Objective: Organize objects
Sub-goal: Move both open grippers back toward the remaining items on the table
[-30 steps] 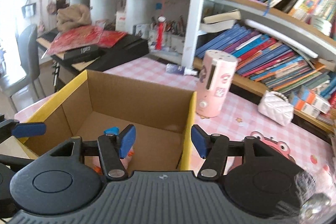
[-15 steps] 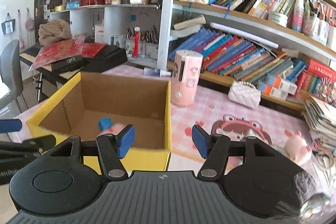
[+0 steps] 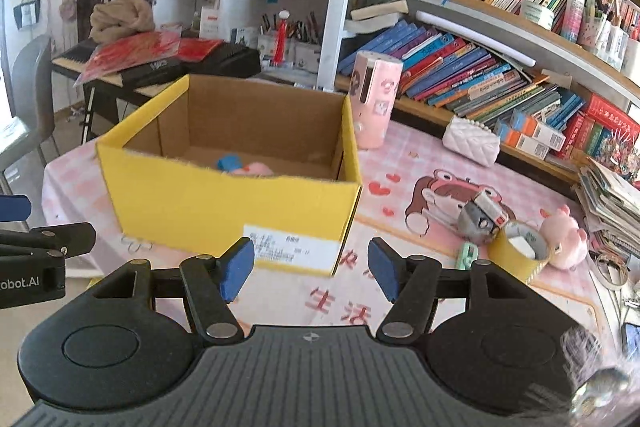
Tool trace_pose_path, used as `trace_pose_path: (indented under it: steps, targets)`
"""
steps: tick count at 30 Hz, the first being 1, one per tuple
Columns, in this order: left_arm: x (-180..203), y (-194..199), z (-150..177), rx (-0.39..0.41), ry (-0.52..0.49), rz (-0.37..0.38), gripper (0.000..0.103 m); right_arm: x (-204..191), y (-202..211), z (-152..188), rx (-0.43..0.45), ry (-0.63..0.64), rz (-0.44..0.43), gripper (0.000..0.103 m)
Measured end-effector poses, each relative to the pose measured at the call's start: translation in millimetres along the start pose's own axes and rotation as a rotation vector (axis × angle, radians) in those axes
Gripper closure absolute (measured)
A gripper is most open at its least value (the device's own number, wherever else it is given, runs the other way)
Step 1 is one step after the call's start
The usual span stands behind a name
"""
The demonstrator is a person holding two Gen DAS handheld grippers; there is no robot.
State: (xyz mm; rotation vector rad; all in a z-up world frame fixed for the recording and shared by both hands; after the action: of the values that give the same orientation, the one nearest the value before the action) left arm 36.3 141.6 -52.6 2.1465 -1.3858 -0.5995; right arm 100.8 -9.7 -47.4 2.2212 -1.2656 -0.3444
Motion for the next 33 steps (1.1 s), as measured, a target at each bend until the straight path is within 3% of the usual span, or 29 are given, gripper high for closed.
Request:
trace_pose_path:
  steps: [16, 33]
  targets:
    - [14, 18, 31, -0.055, -0.064, 0.043, 0.031, -3, 28, 40, -0.053, -0.034, 0.025, 0.035]
    - [64, 29, 54, -0.083, -0.202, 0.178, 0.030, 35, 62, 90, -0.109, -0.164, 0.173, 0.031]
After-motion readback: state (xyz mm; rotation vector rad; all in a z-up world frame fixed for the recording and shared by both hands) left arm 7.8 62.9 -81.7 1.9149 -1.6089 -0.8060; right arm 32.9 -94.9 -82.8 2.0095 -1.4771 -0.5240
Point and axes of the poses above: each gripper's, at about its wrist camera, not at the fingertips, and y roughly against the way its jaws point, x to its right, z to its underside, the point moved 7 cm from there along -y, roughly the way its jaws point, and after that the axes turned 8 degrees about -z, right-handed, at the moved point
